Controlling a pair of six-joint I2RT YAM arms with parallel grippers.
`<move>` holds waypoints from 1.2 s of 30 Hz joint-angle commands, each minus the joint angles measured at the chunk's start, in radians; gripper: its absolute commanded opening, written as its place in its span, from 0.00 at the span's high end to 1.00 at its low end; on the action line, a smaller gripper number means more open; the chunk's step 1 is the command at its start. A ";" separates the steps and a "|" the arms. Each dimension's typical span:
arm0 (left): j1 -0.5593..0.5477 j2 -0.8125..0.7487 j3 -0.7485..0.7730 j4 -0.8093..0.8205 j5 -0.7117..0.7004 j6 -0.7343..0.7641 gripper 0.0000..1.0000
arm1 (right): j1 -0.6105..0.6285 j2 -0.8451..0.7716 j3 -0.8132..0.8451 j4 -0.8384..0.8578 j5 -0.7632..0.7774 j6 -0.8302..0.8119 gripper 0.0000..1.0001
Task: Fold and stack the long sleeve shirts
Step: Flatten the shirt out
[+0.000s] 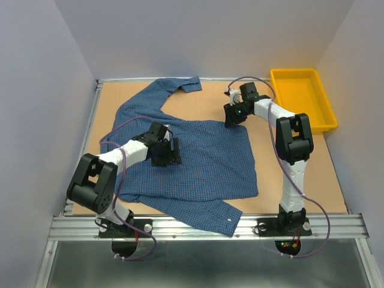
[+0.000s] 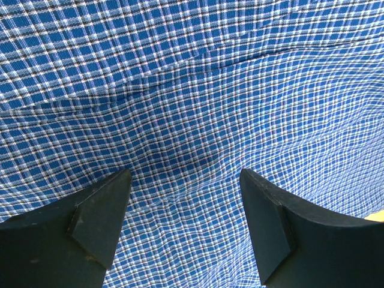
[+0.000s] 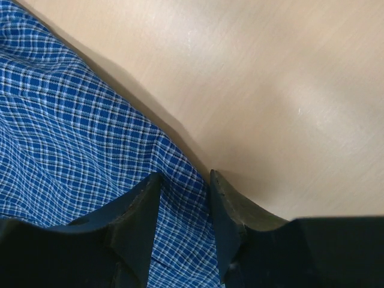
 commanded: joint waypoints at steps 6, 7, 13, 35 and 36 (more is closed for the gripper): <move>-0.004 -0.010 -0.041 -0.063 -0.002 0.007 0.15 | 0.013 -0.052 0.036 -0.017 0.004 -0.025 0.99; -0.004 -0.012 -0.041 -0.063 -0.005 0.009 0.15 | 0.017 -0.078 0.037 -0.022 0.062 -0.028 1.00; -0.004 -0.015 -0.035 -0.055 -0.022 0.004 0.15 | 0.117 -0.387 -0.005 0.007 0.392 -0.051 0.99; -0.004 -0.099 -0.091 -0.051 -0.034 0.000 0.16 | 0.070 -0.828 -0.467 -0.048 0.425 0.412 0.24; -0.004 -0.108 -0.096 -0.048 -0.034 -0.005 0.16 | 0.047 -0.770 -0.437 -0.048 0.371 0.423 0.30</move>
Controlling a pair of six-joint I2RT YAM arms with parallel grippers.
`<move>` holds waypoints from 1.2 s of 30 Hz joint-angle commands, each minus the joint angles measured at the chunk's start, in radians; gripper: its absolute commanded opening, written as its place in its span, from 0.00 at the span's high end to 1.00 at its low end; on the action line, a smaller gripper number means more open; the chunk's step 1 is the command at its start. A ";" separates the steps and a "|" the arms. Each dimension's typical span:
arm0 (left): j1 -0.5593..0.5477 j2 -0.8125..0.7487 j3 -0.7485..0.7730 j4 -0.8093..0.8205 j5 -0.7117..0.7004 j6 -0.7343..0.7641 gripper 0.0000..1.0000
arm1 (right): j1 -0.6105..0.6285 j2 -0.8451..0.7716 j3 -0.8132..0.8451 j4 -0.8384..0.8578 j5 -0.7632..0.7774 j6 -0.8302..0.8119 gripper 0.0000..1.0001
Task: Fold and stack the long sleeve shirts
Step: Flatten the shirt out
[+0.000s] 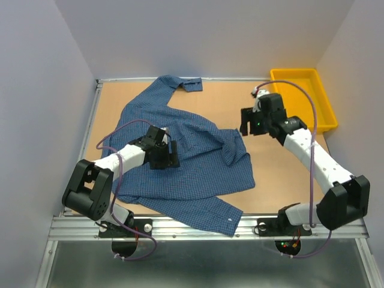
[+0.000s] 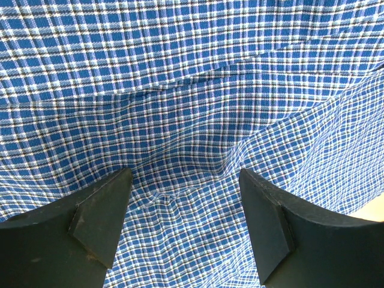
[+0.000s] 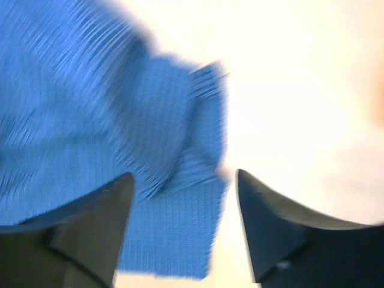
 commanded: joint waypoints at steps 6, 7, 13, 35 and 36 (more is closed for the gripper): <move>-0.004 -0.050 -0.056 -0.046 -0.016 -0.007 0.16 | -0.200 0.256 0.149 0.103 -0.223 0.281 0.44; -0.004 -0.050 -0.059 -0.043 -0.013 -0.007 0.16 | -0.200 0.268 0.133 0.142 -0.252 0.308 0.41; -0.003 -0.040 -0.070 -0.035 -0.006 -0.007 0.16 | -0.200 0.345 0.053 0.325 -0.351 0.440 0.39; -0.003 -0.026 -0.081 -0.029 0.005 -0.001 0.16 | -0.200 0.555 0.076 0.483 -0.391 0.501 0.62; -0.003 -0.027 -0.082 -0.029 0.005 -0.001 0.16 | -0.200 0.556 0.082 0.483 -0.391 0.498 0.68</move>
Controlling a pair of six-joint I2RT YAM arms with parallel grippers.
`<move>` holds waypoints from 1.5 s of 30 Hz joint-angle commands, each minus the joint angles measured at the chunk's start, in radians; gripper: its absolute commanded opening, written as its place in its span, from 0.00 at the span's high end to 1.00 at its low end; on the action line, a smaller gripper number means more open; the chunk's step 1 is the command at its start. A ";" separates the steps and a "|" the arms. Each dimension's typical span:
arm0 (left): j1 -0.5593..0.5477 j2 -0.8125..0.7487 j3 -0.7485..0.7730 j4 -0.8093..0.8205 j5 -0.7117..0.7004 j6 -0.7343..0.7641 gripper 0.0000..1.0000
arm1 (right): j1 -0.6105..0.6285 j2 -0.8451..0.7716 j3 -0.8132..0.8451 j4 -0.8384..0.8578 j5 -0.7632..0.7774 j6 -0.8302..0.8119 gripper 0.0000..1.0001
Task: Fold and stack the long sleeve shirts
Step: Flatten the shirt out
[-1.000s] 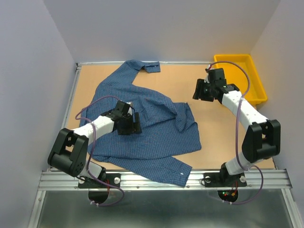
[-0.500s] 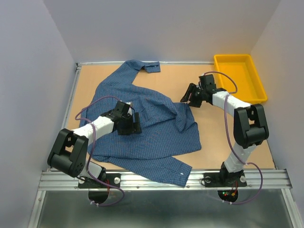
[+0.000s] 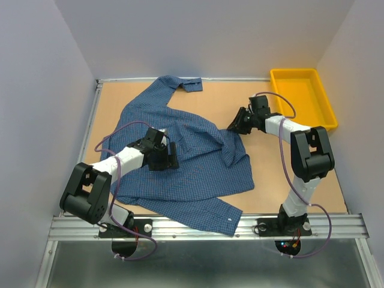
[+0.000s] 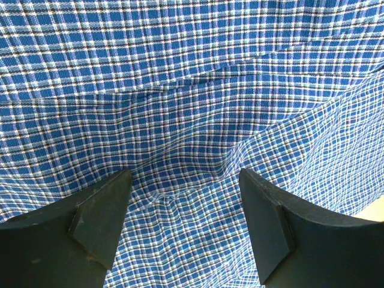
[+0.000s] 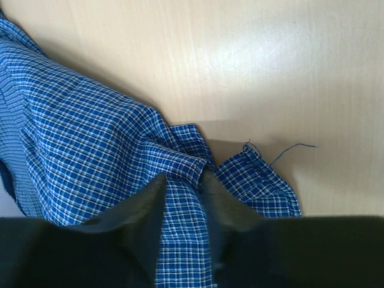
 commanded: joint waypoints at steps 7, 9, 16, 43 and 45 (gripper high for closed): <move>-0.003 -0.001 -0.052 -0.044 0.014 0.006 0.16 | -0.011 0.030 0.098 0.067 0.015 -0.046 1.00; -0.004 -0.009 -0.060 -0.047 0.015 0.006 0.16 | -0.043 0.030 0.122 0.069 0.034 -0.051 0.99; -0.004 -0.017 -0.060 -0.054 0.069 0.013 0.16 | -0.149 0.074 0.292 0.059 0.034 -0.046 1.00; 0.184 0.165 0.516 -0.090 -0.046 0.055 0.11 | -0.069 -0.356 -0.077 -0.148 0.118 -0.114 0.21; 0.221 0.260 0.590 -0.063 -0.058 0.055 0.12 | -0.049 -0.418 -0.197 -0.148 0.046 -0.074 0.21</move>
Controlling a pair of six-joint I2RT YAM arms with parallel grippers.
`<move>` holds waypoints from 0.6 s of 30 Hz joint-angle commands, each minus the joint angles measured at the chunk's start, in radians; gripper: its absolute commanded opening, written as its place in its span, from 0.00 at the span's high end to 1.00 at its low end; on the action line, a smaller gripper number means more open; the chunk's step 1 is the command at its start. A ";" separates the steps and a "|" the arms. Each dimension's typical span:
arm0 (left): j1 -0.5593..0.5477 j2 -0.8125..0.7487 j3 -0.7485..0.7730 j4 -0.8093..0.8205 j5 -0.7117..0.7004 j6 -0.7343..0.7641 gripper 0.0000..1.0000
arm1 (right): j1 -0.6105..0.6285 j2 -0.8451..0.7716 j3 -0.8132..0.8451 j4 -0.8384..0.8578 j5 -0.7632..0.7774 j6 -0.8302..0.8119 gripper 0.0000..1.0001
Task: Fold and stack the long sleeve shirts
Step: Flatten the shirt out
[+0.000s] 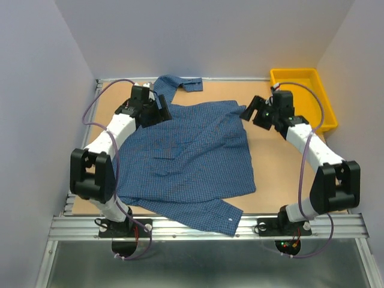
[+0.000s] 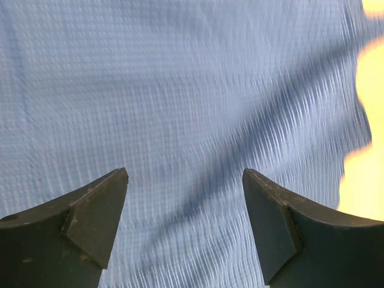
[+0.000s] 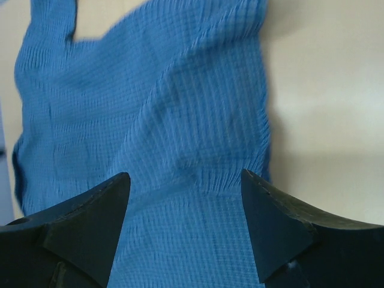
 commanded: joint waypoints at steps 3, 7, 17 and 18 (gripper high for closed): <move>0.081 0.231 0.188 0.065 -0.073 0.016 0.14 | 0.098 -0.136 -0.281 -0.043 -0.075 0.081 0.21; 0.087 0.418 0.315 0.079 -0.052 0.011 0.16 | 0.147 -0.185 -0.377 -0.048 -0.112 0.081 0.21; 0.164 0.636 0.423 0.111 -0.030 -0.073 0.16 | 0.187 -0.131 -0.489 -0.066 -0.033 0.121 0.21; 0.172 0.644 0.421 0.113 -0.035 -0.079 0.16 | 0.187 -0.122 -0.498 -0.068 -0.017 0.128 0.22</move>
